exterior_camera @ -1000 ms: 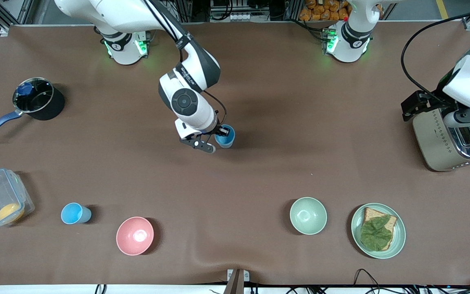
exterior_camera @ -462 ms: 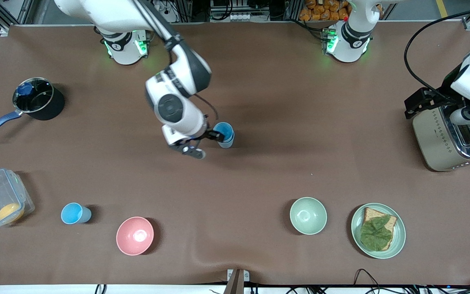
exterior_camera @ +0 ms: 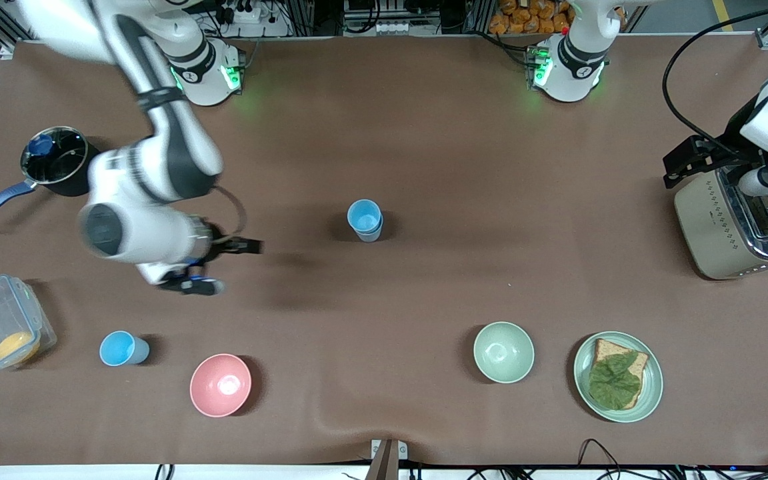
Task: Stack blue cups with both arms
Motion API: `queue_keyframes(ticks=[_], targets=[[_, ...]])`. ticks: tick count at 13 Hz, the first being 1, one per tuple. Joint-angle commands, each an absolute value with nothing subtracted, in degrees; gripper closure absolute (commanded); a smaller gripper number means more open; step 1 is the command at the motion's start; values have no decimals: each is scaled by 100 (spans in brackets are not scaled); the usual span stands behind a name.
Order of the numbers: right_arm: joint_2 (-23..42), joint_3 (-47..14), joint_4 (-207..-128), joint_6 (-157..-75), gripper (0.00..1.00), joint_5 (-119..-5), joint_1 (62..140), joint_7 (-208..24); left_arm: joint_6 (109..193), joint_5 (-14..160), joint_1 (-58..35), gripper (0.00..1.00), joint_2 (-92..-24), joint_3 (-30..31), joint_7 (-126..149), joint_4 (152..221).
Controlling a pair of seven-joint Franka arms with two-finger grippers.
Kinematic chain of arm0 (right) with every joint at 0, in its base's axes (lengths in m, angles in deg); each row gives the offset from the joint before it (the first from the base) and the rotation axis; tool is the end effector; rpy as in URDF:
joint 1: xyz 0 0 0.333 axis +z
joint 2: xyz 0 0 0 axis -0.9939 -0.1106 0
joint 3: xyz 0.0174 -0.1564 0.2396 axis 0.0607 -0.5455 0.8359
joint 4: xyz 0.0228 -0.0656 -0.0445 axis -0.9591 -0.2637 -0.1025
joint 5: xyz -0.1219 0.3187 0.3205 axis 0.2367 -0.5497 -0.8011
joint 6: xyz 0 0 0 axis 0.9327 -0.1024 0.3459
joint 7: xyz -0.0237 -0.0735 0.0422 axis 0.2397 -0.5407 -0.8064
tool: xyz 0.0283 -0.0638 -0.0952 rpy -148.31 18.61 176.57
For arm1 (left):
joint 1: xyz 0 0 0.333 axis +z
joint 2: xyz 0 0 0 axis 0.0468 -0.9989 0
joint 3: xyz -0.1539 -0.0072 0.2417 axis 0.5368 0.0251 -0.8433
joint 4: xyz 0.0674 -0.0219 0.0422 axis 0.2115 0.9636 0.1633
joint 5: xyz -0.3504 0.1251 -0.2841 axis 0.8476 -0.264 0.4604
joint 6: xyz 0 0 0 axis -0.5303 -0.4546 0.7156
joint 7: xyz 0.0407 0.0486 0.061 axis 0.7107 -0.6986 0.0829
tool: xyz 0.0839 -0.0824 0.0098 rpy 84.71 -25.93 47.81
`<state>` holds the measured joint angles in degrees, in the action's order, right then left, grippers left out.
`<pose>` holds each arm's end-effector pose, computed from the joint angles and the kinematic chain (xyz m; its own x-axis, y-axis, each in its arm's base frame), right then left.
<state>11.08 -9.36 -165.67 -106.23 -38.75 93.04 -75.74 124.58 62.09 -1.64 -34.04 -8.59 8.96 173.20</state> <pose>0.6728 0.1485 0.2857 0.9605 -0.0693 -0.2696 -0.1161 -0.9800 -0.1619 0.6345 -0.0840 0.5997 0.9990 0.0184 0.0400 0.0196 -0.9994 -0.0286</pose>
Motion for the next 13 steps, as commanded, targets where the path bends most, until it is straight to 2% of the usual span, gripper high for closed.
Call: queue_keyframes(ticks=[1,4,7,13], targets=[[1771,-786,-16779,-10311,0,-3627,8456,-8499,12328,6335,-163,0,-3286,-899,1052,17374],[2492,-803,-16779,-9986,0,-2837,8207,-8678,12327,6335,-163,0,-3268,-891,1035,17383],[3055,-856,-16753,-9827,0,-2519,8207,-8678,12319,6335,-171,0,-3216,-899,1044,17409],[3118,-1032,-15883,-8712,0,-2518,8348,-8309,12195,6335,-172,0,-3216,-899,1096,17374]])
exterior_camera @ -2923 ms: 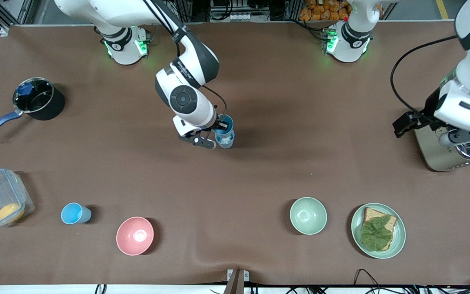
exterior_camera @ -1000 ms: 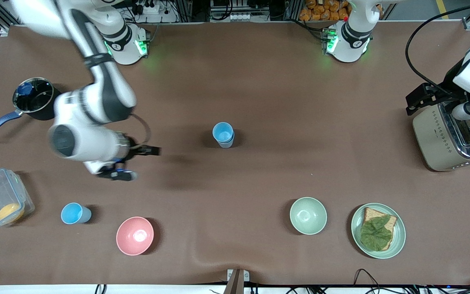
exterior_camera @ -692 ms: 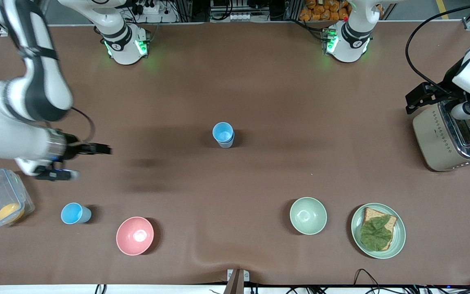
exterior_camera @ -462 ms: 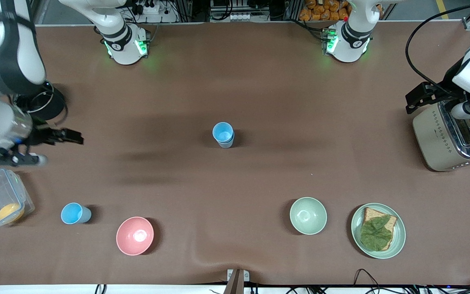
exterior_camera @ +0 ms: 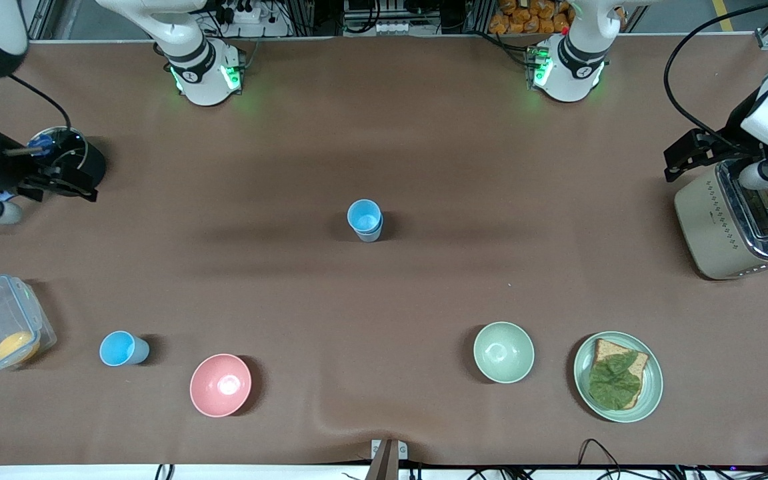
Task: Stack blue cups with both arms
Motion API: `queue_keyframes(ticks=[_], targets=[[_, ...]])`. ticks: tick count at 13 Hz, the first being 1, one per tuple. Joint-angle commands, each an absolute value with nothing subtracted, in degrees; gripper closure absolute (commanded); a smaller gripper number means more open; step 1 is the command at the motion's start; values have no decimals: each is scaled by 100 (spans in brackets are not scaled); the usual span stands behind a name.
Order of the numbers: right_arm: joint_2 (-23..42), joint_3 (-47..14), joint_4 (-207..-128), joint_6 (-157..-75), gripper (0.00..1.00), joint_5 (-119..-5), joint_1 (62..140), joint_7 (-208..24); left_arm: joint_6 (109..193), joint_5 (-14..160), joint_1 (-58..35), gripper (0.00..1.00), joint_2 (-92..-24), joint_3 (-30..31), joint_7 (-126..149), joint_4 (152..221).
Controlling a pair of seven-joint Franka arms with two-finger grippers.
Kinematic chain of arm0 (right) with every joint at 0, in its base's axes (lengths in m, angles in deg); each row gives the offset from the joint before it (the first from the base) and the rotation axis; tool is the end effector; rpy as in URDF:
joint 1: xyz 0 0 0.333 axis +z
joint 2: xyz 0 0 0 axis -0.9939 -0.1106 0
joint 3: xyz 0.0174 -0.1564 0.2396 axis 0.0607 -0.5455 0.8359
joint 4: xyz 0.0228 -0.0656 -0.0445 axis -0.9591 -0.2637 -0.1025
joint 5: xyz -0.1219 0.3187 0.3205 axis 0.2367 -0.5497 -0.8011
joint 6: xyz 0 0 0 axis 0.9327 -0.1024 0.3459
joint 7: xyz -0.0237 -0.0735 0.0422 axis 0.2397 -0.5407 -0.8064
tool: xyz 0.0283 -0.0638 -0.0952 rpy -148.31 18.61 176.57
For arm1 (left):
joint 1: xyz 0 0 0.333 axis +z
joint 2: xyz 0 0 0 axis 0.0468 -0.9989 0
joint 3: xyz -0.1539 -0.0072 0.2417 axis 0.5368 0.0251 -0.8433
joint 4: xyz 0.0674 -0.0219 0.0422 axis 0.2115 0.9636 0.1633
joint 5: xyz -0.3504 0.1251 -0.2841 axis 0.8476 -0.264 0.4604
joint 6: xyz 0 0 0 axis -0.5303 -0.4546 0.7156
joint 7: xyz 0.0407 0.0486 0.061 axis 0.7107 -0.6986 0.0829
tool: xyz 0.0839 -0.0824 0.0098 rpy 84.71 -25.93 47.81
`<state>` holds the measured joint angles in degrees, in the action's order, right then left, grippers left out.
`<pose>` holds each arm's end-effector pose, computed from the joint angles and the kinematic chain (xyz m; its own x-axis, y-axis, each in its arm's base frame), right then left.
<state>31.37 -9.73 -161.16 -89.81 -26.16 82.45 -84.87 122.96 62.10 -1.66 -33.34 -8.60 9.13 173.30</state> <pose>0.6354 -0.0006 0.5428 0.9959 -0.0377 -0.0825 -0.0386 -0.9992 -0.0102 0.6279 -0.0836 0.6039 0.9996 0.0162 0.0225 0.0169 -0.9993 -0.0332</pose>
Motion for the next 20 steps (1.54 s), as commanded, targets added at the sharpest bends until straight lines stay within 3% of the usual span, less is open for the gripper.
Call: queue_keyframes(ticks=[1,20], targets=[[3118,-1023,-15874,-8719,0,-2518,8339,-8405,12195,6335,-180,0,-3216,-899,1096,17365],[3118,-1023,-15751,-8649,0,-2562,8225,-8854,12152,6493,-171,0,-3391,-926,1061,17225]])
